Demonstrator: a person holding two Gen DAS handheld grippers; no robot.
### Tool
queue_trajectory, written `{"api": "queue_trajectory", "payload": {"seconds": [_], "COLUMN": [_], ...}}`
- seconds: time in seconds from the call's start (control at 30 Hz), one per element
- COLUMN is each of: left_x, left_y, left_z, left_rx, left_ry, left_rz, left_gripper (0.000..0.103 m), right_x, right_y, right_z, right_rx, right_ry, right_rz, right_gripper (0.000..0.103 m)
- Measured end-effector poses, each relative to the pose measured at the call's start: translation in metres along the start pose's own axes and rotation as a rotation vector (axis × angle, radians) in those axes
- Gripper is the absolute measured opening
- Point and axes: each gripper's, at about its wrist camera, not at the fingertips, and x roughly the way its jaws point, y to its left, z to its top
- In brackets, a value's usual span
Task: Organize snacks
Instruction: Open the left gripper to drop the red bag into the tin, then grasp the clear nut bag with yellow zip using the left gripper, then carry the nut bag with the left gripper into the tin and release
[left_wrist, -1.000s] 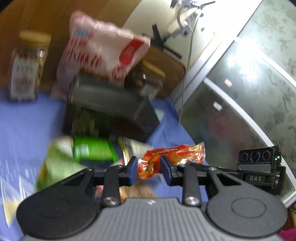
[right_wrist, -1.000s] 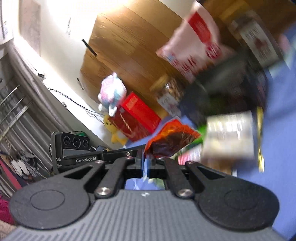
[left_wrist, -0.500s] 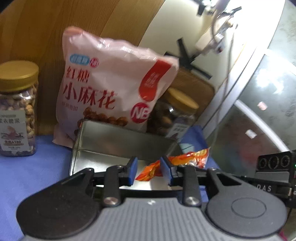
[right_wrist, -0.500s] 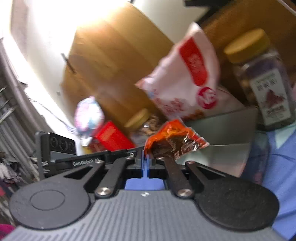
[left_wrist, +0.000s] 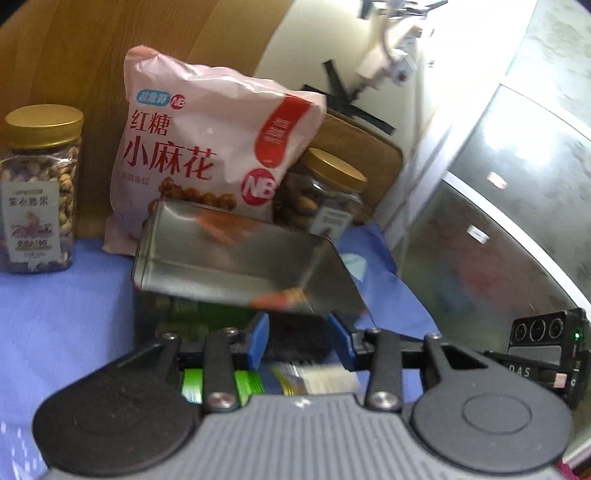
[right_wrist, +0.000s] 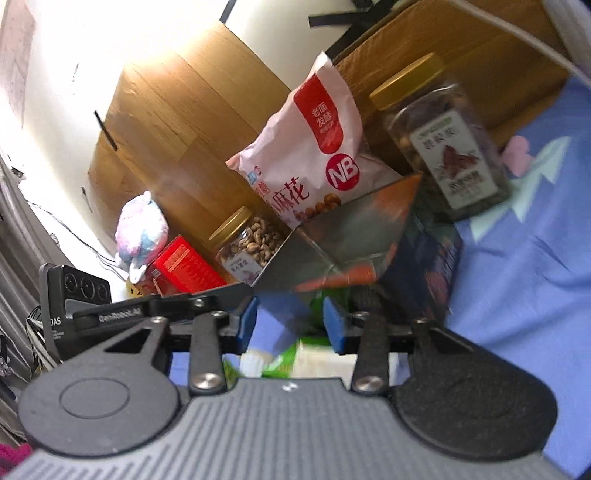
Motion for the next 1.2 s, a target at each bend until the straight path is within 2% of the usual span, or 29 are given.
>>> {"api": "queue_trajectory", "payload": {"seconds": [0.1, 0.27, 0.33, 0.43, 0.53, 0.67, 0.87, 0.97, 1.03, 1.2], "left_x": [-0.019, -0.039, -0.048, -0.059, -0.057, -0.058, -0.06, -0.06, -0.059, -0.065], "left_y": [-0.008, -0.011, -0.009, -0.003, 0.003, 0.001, 0.01, 0.009, 0.011, 0.008], "left_z": [-0.03, -0.087, -0.106, -0.125, -0.137, -0.146, -0.148, -0.146, -0.143, -0.132], "left_rx": [0.021, 0.017, -0.004, -0.05, -0.108, -0.129, -0.178, -0.173, -0.174, -0.152], "left_ry": [0.044, 0.17, 0.202, 0.218, 0.247, 0.238, 0.209, 0.182, 0.171, 0.133], "left_rz": [-0.036, -0.072, -0.086, -0.103, -0.133, -0.16, -0.171, -0.135, -0.112, -0.088], "left_gripper": [0.04, 0.041, 0.042, 0.054, 0.054, 0.059, 0.058, 0.054, 0.048, 0.047], "right_x": [-0.02, -0.054, -0.067, -0.081, -0.078, -0.06, -0.037, -0.029, -0.023, -0.018], "right_y": [0.007, 0.023, 0.027, 0.029, 0.032, 0.042, 0.057, 0.062, 0.068, 0.074], "right_z": [-0.028, -0.088, -0.107, -0.125, -0.134, -0.135, -0.134, -0.133, -0.133, -0.126], "right_rx": [-0.014, -0.035, -0.003, 0.074, 0.118, 0.12, 0.056, 0.011, -0.037, -0.119], "right_ry": [0.02, 0.171, 0.215, 0.249, 0.278, 0.288, 0.274, 0.256, 0.245, 0.213], "right_rz": [-0.007, 0.006, 0.001, 0.002, -0.008, 0.003, -0.017, -0.062, -0.093, -0.099], "right_gripper": [0.045, 0.045, 0.045, 0.045, 0.045, 0.044, 0.043, 0.028, 0.028, 0.027]}}
